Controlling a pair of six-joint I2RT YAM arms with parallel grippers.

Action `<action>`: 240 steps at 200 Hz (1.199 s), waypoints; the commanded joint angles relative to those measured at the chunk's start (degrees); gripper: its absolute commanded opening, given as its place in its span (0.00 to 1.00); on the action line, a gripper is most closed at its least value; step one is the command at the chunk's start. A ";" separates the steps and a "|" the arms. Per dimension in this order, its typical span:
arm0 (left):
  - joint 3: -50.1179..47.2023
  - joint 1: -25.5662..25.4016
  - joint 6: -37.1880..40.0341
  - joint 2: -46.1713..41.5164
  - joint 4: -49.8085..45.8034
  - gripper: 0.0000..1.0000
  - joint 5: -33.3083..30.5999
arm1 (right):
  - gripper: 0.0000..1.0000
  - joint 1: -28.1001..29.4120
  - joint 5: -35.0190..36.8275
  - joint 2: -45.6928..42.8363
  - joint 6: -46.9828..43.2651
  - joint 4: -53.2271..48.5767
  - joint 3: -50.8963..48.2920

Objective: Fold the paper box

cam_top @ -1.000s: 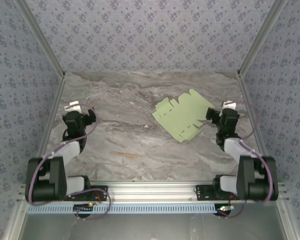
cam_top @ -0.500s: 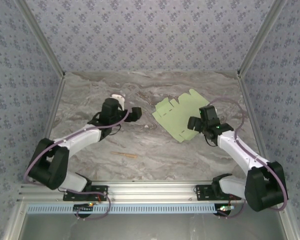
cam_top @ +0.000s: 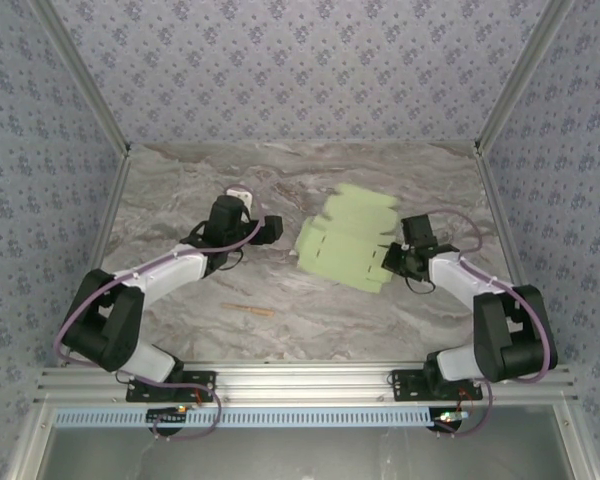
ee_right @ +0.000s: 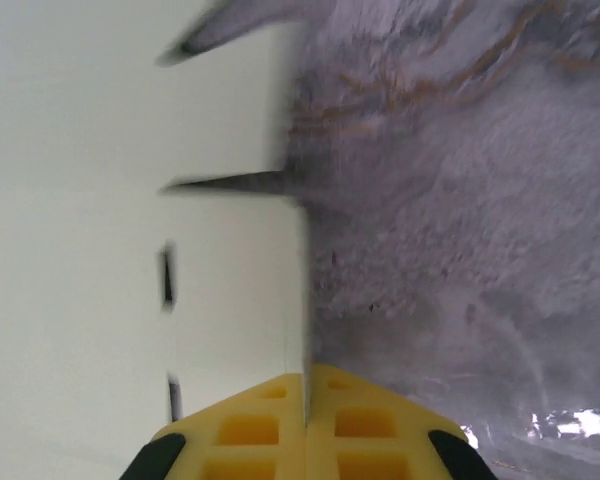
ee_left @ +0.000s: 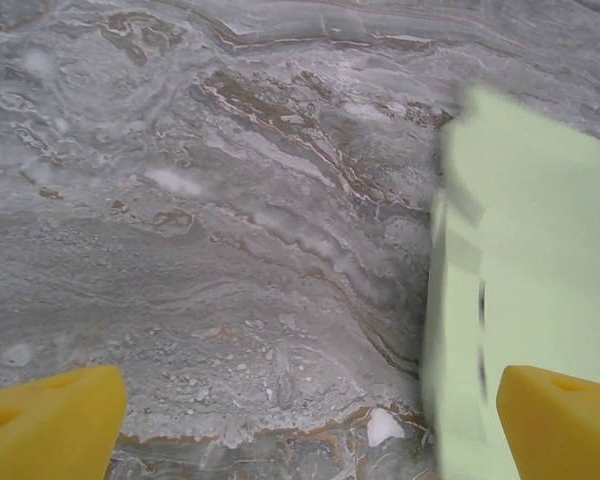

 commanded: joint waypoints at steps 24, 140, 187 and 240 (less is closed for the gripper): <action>1.55 0.51 9.29 -7.44 7.14 0.95 4.30 | 0.00 0.74 -16.32 -8.83 -25.74 -1.79 9.97; 38.29 -0.28 65.48 -4.37 -41.49 0.87 32.15 | 0.00 10.29 -22.39 -2.70 -66.22 -18.64 33.31; 48.73 -2.29 75.33 0.12 -55.72 0.85 27.95 | 0.00 13.38 -16.01 -1.70 -76.32 -24.88 36.14; 61.26 -3.53 80.43 9.82 -70.22 0.83 25.91 | 0.00 16.68 -10.58 -1.47 -80.47 -26.67 38.07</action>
